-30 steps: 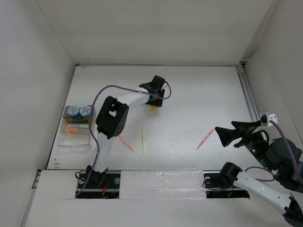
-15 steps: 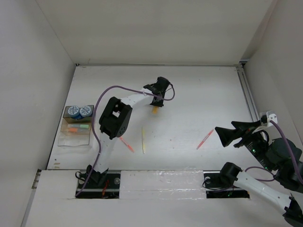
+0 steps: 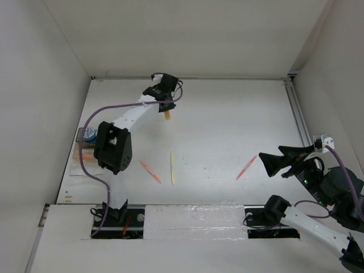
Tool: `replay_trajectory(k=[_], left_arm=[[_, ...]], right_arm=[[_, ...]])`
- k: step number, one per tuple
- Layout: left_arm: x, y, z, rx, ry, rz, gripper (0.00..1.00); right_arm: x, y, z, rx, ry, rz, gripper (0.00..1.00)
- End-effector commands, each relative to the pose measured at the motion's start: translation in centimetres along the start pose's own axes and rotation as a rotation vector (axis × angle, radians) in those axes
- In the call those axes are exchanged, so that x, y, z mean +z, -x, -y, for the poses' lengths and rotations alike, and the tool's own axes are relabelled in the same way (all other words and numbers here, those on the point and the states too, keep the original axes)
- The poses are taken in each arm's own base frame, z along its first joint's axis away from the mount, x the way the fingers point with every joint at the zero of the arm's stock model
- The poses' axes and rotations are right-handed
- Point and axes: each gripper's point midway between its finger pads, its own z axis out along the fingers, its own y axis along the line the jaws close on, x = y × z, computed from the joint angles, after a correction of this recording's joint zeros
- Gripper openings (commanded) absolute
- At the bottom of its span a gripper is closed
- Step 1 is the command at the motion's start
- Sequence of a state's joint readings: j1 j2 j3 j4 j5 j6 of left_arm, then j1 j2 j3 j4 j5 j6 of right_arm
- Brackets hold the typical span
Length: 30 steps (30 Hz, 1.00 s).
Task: Sort the stationery into containers
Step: Grab a piece of stationery with the left arm, then place the stationery into the container
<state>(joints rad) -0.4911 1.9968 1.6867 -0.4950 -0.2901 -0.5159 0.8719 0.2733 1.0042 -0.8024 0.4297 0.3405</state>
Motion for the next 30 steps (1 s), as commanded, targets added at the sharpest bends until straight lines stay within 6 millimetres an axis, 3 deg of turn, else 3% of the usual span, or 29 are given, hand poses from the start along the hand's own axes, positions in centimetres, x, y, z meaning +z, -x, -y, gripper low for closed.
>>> replay_trajectory(k=[1, 2, 3, 4, 5, 6, 7, 8, 9, 10, 11, 12, 16, 18, 24, 28, 30], left_arm=[[-4.2, 4.4, -6.1, -0.321, 0.194, 0.129, 0.0], [-4.7, 5.6, -9.5, -0.414, 0.225, 0.145, 0.0], [-4.6, 5.6, -11.3, -0.472, 0.24, 0.145, 0.0], [-4.0, 3.9, -13.8, -0.511, 0.285, 0.113, 0.0], [-5.0, 4.8, -17.3, -0.601, 0.311, 0.145, 0.0], [-4.7, 3.2, -19.2, -0.65, 0.342, 0.129, 0.0], [-5.6, 4.1, -20.4, -0.703, 0.34, 0.157, 0.0], [-5.4, 2.1, -22.3, -0.733, 0.383, 0.135, 0.0], [-6.8, 2.4, -24.8, -0.797, 0.404, 0.176, 0.0], [-7.2, 1.8, -26.1, -0.847, 0.425, 0.185, 0.0], [-7.1, 0.0, -27.5, -0.862, 0.46, 0.167, 0.0], [-8.1, 0.1, -29.2, -0.914, 0.461, 0.2, 0.0], [-8.6, -1.9, -32.2, -0.977, 0.51, 0.201, 0.0], [-8.8, -3.1, -32.8, -1.017, 0.546, 0.2, 0.0], [-9.6, -3.5, -33.7, -1.045, 0.573, 0.242, 0.0], [-9.0, -4.9, -34.9, -1.111, 0.589, 0.2, 0.0], [-9.6, -5.4, -35.1, -1.111, 0.593, 0.223, 0.0]], right_arm=[[-0.2, 1.0, -0.3, 0.026, 0.017, 0.041, 1.0], [-0.2, 1.0, -0.3, 0.026, 0.017, 0.041, 1.0], [-0.2, 1.0, -0.3, 0.026, 0.017, 0.041, 1.0], [-0.5, 1.2, -0.3, 0.031, 0.021, 0.051, 1.0], [-0.5, 1.2, -0.3, 0.031, 0.021, 0.051, 1.0], [-0.7, 1.3, -0.2, 0.035, 0.024, 0.059, 1.0], [-0.7, 1.3, -0.2, 0.035, 0.024, 0.059, 1.0], [-0.7, 1.3, -0.2, 0.035, 0.024, 0.059, 1.0], [-0.7, 1.3, -0.2, 0.035, 0.024, 0.059, 1.0], [-0.4, 1.2, -0.3, 0.031, 0.02, 0.05, 1.0], [-0.4, 1.2, -0.3, 0.031, 0.02, 0.05, 1.0], [-0.2, 0.9, -0.5, 0.016, 0.028, 0.036, 1.0], [0.3, 0.6, -0.8, 0.007, 0.029, 0.014, 1.0], [0.5, 0.4, -0.9, -0.007, 0.035, 0.002, 1.0], [0.7, 0.2, -1.0, -0.01, 0.032, -0.006, 1.0], [0.7, 0.2, -1.0, -0.01, 0.032, -0.006, 1.0], [0.9, 0.1, -1.0, -0.015, 0.028, -0.015, 1.0]])
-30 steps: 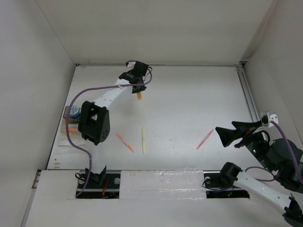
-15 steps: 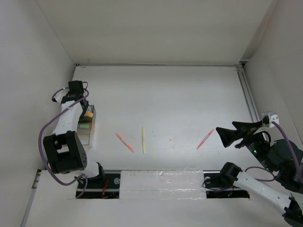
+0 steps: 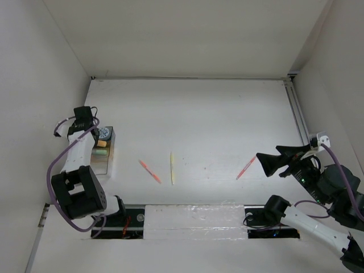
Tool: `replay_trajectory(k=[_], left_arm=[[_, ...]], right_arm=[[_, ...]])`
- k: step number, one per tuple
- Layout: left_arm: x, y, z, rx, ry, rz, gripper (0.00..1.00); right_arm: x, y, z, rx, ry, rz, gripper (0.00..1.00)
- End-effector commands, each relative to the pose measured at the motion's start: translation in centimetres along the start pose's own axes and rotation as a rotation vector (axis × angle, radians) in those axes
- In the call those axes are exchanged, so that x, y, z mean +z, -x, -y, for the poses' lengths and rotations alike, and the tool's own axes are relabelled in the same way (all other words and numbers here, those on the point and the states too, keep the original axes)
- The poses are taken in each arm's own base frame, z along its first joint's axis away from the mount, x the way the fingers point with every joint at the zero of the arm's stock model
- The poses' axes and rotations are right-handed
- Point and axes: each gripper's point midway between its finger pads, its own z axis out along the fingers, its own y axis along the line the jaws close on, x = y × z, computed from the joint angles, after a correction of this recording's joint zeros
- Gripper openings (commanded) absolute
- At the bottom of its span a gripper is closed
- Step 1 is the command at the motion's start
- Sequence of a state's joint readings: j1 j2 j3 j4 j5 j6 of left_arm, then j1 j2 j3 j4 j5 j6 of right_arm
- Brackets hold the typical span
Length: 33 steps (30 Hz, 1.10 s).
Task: Sort the stationery into containers
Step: Place the stationery into the container
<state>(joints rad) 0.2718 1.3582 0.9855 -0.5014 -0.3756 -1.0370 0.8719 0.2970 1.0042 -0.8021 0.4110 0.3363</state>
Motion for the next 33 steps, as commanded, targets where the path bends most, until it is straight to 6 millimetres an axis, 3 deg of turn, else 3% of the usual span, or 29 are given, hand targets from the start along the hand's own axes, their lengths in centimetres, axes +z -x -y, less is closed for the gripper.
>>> replay_trajectory(k=[1, 6, 12, 16, 25, 26, 28, 30, 33], left_arm=[[-0.6, 0.6, -1.3, -0.075, 0.004, 0.033, 0.0], [-0.3, 1.4, -2.6, -0.107, 0.012, 0.056, 0.0], [0.1, 1.0, -4.0, -0.101, 0.049, 0.057, 0.0], [0.0, 1.2, -4.2, -0.121, 0.034, 0.075, 0.09], [-0.8, 1.8, -4.1, -0.137, 0.008, 0.1, 0.66], [-1.0, 1.9, -4.0, -0.137, 0.007, 0.1, 0.8], [-1.9, 2.8, -3.8, -0.151, -0.013, 0.124, 0.92], [-2.7, 3.1, -3.3, -0.12, -0.046, 0.123, 1.0], [-4.5, 2.8, -0.6, -0.063, -0.167, 0.112, 1.0]], right_arm=[[0.6, 0.4, -0.7, -0.005, 0.015, 0.003, 1.0], [0.9, 0.3, -0.7, -0.009, 0.012, -0.006, 1.0], [0.9, 0.3, -0.7, -0.009, 0.012, -0.006, 1.0], [0.9, 0.3, -0.7, -0.009, 0.012, -0.006, 1.0], [0.9, 0.2, -0.9, -0.009, 0.02, -0.009, 1.0], [0.9, 0.2, -0.9, -0.009, 0.02, -0.009, 1.0], [0.9, 0.2, -0.9, -0.009, 0.02, -0.009, 1.0], [0.9, 0.2, -0.9, -0.009, 0.02, -0.009, 1.0], [0.9, 0.2, -0.9, -0.009, 0.02, -0.009, 1.0]])
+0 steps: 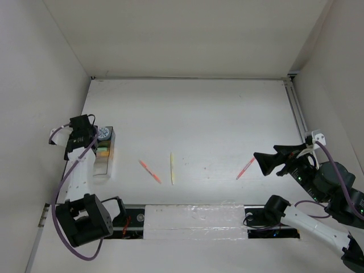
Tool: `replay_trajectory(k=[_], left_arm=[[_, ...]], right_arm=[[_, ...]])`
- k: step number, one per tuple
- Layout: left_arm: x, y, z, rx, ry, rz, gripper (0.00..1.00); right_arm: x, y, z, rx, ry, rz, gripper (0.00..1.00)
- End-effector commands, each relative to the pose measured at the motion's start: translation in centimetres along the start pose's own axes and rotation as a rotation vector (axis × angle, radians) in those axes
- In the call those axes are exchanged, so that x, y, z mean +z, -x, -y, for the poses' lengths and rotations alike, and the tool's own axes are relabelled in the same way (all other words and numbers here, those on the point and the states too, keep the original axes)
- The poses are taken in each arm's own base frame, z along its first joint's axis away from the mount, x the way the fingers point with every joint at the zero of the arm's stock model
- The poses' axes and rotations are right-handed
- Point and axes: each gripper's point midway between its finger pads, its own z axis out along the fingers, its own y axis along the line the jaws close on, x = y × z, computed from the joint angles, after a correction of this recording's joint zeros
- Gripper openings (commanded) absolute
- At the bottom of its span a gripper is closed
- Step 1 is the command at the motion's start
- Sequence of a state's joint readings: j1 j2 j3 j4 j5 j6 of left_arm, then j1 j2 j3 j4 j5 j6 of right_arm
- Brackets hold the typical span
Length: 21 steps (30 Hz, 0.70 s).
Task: Sort the stationery into containers
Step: Place the stationery into the container, then grab a piece of stationery with the left arm
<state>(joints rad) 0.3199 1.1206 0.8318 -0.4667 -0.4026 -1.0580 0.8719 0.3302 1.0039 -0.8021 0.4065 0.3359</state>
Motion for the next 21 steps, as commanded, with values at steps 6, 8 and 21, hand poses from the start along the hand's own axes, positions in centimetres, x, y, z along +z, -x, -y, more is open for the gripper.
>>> replay_trajectory(k=[6, 8, 21], left_arm=[[-8.4, -6.3, 6.9, 0.231, -0.293, -0.116, 1.0], [-9.8, -9.5, 6.4, 0.277, -0.348, -0.173, 1.0], [-9.8, -23.9, -3.1, 0.634, -0.143, -0.316, 1.0]], right_arm=[[0.0, 0.9, -0.4, 0.008, 0.021, 0.033, 1.0], [0.0, 0.9, -0.4, 0.008, 0.021, 0.033, 1.0], [-2.6, 2.2, 0.6, 0.079, 0.035, 0.127, 1.0]])
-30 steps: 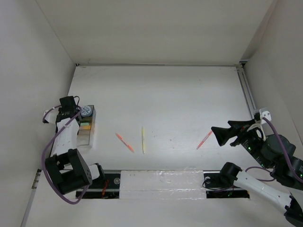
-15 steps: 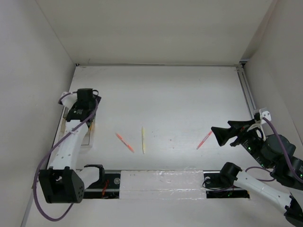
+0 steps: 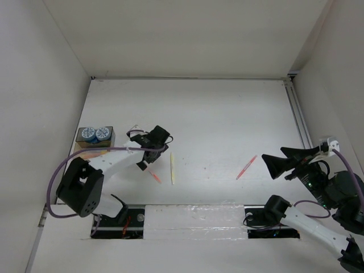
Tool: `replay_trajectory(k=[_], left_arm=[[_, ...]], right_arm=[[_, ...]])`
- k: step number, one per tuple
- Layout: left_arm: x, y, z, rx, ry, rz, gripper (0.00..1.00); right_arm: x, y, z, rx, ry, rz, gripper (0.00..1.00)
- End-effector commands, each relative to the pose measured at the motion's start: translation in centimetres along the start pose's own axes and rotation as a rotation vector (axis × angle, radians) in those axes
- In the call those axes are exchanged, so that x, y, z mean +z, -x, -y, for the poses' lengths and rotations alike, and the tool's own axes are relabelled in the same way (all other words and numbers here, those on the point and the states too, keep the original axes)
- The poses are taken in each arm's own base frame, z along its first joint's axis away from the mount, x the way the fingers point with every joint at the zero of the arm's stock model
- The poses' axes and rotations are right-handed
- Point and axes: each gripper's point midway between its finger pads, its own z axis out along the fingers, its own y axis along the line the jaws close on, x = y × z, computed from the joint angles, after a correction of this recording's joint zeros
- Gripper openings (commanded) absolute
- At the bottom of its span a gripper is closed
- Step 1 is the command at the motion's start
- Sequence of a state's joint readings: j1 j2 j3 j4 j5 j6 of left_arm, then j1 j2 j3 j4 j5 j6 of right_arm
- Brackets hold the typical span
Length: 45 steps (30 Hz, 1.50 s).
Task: Sort the stationery into containers
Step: Grab a piece of stationery with the left arm
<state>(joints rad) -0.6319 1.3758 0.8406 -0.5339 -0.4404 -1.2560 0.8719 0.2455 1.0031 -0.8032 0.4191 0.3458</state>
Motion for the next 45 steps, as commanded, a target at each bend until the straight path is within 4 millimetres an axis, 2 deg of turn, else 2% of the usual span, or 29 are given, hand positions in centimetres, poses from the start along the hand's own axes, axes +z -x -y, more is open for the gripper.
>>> replay_trajectory(k=[1, 3, 7, 10, 12, 17, 18, 21, 23, 34, 37, 38, 42, 43, 45], left_arm=[[0.6, -0.5, -3.5, -0.07, 0.125, 0.011, 1.0], [0.1, -0.4, -4.1, -0.092, 0.121, 0.013, 1.0], [-1.0, -0.1, -5.1, -0.13, 0.113, 0.016, 0.94], [-1.1, -0.3, -5.9, -0.128, 0.115, 0.015, 0.84], [-0.7, -0.8, -7.0, -0.114, 0.14, 0.011, 0.84], [-0.2, -1.6, -7.8, -0.111, 0.148, -0.008, 0.78], [-0.1, -1.8, -8.2, -0.106, 0.155, -0.01, 0.75], [-0.1, -1.8, -7.7, -0.096, 0.134, -0.017, 0.69], [0.2, -2.0, -7.7, -0.076, 0.137, -0.036, 0.58], [1.5, -2.7, -6.2, 0.017, 0.163, -0.098, 0.44], [1.9, -3.0, -6.7, 0.048, 0.188, -0.107, 0.34], [2.0, -3.2, -6.5, 0.049, 0.19, -0.117, 0.26], [2.1, -3.6, -6.2, 0.067, 0.174, -0.139, 0.12], [2.4, -3.9, -6.5, 0.071, 0.184, -0.142, 0.0], [2.5, -4.2, -6.7, 0.071, 0.183, -0.151, 0.0]], right_arm=[[-0.9, 1.3, -0.1, 0.04, 0.023, 0.06, 1.0], [-1.2, 1.6, -0.1, 0.049, 0.03, 0.078, 1.0], [-0.9, 1.6, -0.5, 0.038, 0.05, 0.069, 1.0], [-0.6, 1.0, -0.9, 0.02, 0.065, 0.046, 1.0], [-0.6, 1.2, -0.9, 0.014, 0.068, 0.054, 1.0], [-0.6, 1.1, -1.1, 0.014, 0.076, 0.051, 1.0], [-0.6, 1.1, -1.1, 0.014, 0.076, 0.051, 1.0], [-0.8, 1.2, -1.0, 0.017, 0.079, 0.059, 1.0], [-0.8, 1.4, -1.1, 0.021, 0.082, 0.067, 1.0], [-1.3, 1.6, -0.7, 0.03, 0.079, 0.089, 1.0], [-1.5, 1.7, -0.7, 0.033, 0.082, 0.097, 1.0], [-1.7, 1.8, -0.6, 0.037, 0.085, 0.105, 1.0], [-1.7, 1.8, -0.6, 0.037, 0.085, 0.105, 1.0], [-1.7, 1.8, -0.6, 0.037, 0.085, 0.105, 1.0], [-1.7, 1.8, -0.6, 0.037, 0.085, 0.105, 1.0]])
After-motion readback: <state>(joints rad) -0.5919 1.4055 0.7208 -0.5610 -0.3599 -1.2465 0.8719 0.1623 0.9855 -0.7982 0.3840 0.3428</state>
